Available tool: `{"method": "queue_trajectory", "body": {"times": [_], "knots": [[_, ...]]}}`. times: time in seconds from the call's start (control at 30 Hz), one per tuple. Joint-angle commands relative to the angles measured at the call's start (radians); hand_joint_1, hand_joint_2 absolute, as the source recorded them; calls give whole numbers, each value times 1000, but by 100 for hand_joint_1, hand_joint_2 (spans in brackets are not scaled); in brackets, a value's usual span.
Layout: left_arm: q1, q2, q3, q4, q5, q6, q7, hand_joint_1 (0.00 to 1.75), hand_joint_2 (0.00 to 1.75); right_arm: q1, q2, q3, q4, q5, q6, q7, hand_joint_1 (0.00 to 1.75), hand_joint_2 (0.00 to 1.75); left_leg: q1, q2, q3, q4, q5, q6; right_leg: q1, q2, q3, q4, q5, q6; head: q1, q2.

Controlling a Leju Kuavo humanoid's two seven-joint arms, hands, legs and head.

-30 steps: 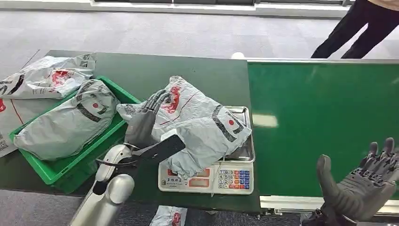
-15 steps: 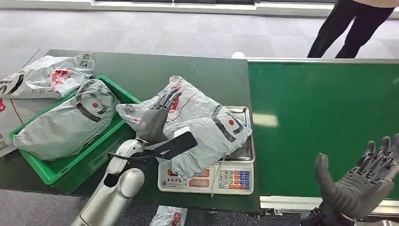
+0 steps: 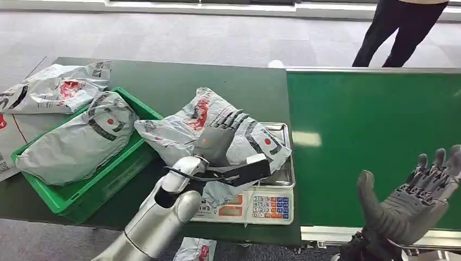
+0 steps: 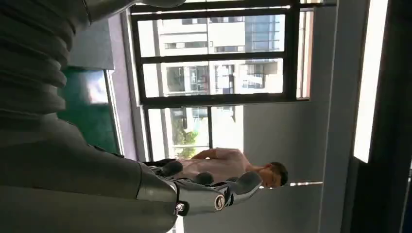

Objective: Moved the parcel from conveyor to table for the left to box.

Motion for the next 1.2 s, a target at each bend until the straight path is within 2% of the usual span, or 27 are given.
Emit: {"method": "queue_trajectory", "body": {"times": [0.03,1.2], "knots": [[-76,-8,-83,155,-4,-7,4,0,175,-26,3,28,45,-14,-1,1,0,175,0,-1,2,-1,0,0,1,0,2,-1,0,-1,0,0],[-76,-8,-83,155,-4,-7,4,0,175,-26,3,28,45,-14,-1,1,0,175,0,1,1,-2,0,0,0,1,1,-2,0,-1,0,0]]}}
